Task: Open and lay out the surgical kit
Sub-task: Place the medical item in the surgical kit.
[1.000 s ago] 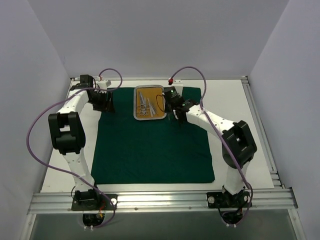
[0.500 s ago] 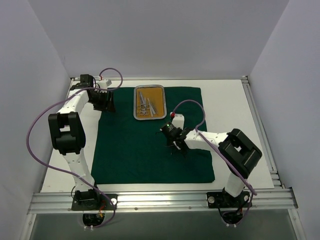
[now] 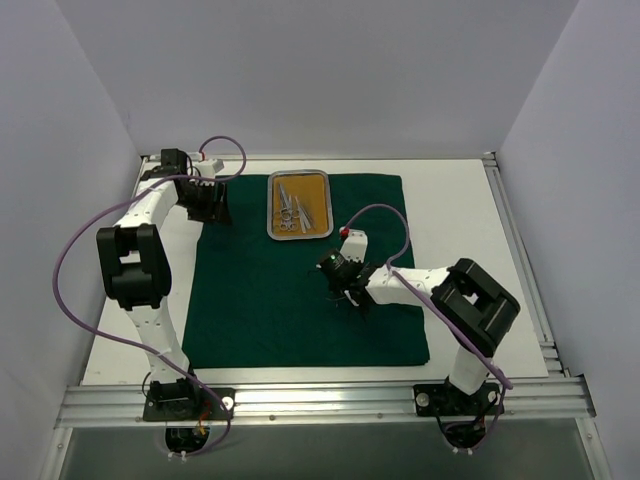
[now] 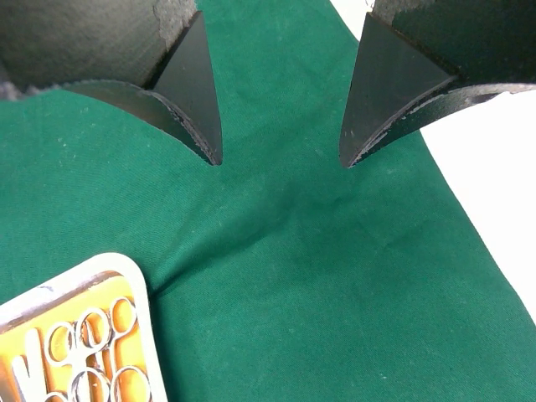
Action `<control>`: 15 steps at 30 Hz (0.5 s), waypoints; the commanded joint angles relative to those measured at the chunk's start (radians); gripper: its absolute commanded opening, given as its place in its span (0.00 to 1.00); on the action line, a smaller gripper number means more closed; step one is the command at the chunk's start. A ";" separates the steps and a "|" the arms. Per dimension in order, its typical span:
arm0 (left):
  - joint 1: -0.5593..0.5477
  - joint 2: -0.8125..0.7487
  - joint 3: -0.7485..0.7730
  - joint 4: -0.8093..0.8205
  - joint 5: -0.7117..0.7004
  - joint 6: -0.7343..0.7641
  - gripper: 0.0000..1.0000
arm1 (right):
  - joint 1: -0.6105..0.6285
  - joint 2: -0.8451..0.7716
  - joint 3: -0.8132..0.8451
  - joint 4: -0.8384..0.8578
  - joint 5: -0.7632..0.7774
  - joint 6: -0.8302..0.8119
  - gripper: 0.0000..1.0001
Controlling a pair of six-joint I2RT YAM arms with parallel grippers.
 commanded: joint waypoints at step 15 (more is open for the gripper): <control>-0.002 -0.043 0.006 -0.008 0.024 0.016 0.67 | 0.038 0.017 0.085 -0.156 0.098 -0.064 0.15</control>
